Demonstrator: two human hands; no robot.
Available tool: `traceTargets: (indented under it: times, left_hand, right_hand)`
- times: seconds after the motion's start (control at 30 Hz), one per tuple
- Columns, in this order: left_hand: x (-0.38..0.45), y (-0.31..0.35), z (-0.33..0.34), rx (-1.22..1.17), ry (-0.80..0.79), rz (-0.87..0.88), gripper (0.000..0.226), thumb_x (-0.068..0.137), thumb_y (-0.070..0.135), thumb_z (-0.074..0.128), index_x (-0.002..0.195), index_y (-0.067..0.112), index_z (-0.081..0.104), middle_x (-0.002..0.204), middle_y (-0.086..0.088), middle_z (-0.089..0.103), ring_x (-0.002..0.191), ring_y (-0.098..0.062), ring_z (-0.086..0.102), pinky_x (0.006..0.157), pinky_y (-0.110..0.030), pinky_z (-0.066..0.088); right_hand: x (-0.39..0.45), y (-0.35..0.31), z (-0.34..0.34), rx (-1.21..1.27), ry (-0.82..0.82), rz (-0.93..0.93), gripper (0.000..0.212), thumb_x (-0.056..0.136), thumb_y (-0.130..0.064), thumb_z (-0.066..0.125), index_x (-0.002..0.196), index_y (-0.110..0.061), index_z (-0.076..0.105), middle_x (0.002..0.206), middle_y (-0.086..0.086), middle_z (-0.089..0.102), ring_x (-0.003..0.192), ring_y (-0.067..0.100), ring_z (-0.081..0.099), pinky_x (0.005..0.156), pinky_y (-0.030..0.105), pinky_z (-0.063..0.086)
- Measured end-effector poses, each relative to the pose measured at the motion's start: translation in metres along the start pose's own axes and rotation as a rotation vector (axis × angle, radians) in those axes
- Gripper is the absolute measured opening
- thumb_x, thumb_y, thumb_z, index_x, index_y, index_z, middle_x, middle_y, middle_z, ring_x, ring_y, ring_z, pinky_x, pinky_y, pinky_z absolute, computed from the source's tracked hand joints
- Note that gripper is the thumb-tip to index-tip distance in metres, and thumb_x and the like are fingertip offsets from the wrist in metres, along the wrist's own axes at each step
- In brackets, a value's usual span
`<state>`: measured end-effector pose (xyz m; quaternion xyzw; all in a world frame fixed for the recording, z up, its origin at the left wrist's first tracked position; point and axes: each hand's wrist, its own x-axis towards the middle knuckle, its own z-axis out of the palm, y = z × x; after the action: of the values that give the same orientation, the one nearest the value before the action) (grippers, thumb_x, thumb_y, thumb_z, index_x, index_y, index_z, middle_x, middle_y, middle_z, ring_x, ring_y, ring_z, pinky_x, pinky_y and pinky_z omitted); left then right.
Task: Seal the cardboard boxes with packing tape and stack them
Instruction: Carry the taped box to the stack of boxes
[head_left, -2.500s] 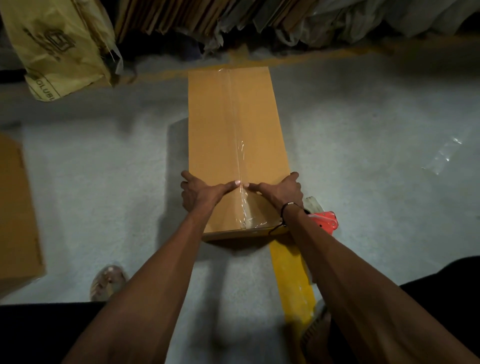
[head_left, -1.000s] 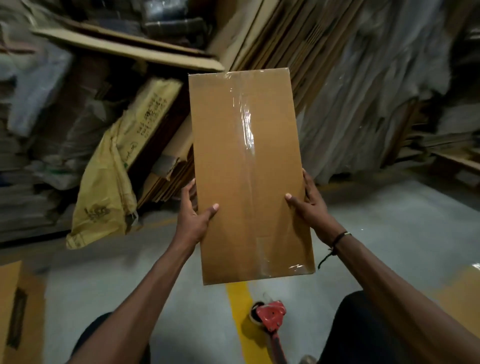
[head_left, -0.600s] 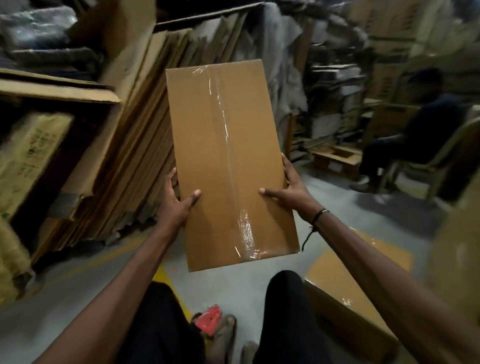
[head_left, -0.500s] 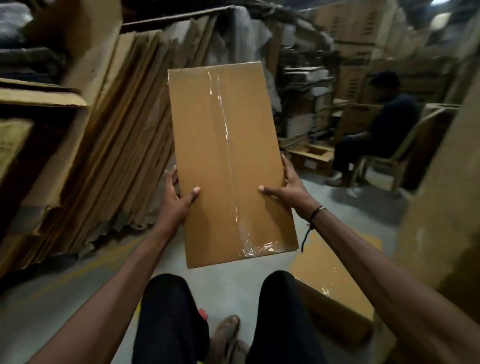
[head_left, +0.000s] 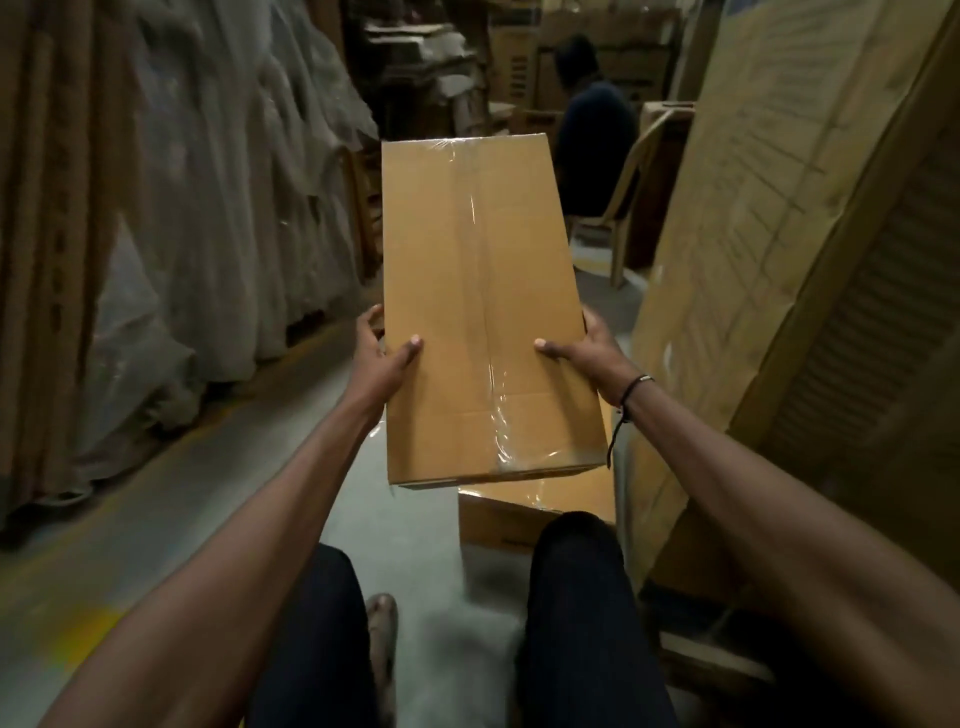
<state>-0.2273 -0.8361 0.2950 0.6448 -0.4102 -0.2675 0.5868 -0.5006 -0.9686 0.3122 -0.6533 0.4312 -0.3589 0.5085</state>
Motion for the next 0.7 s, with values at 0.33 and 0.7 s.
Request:
traceTargets:
  times: [0.33,0.7]
  left_hand:
    - [0.105,-0.090,0.118,0.003,-0.283,-0.181,0.072,0.095,0.039,0.074,0.150,0.026,0.030,0.153,-0.007,0.042,0.132,-0.029,0.050,0.095,-0.044,0.048]
    - [0.170,-0.192,0.220,0.016,-0.397,-0.263,0.068,0.104,0.026,0.062,0.160,0.028,0.023,0.162,-0.007,0.033,0.137,-0.031,0.047,0.112,-0.055,0.046]
  right_hand:
    - [0.093,0.101,-0.055,-0.093,0.329,0.250,0.059,0.066,-0.029,0.087,0.119,-0.022,0.065,0.113,-0.003,0.072,0.106,0.021,0.067,0.095,0.041,0.056]
    - [0.167,0.218,-0.081,-0.151,0.419,0.427,0.081,0.060,-0.043,0.081,0.132,-0.013,0.059,0.124,0.003,0.066,0.112,0.024,0.060,0.092,0.037,0.051]
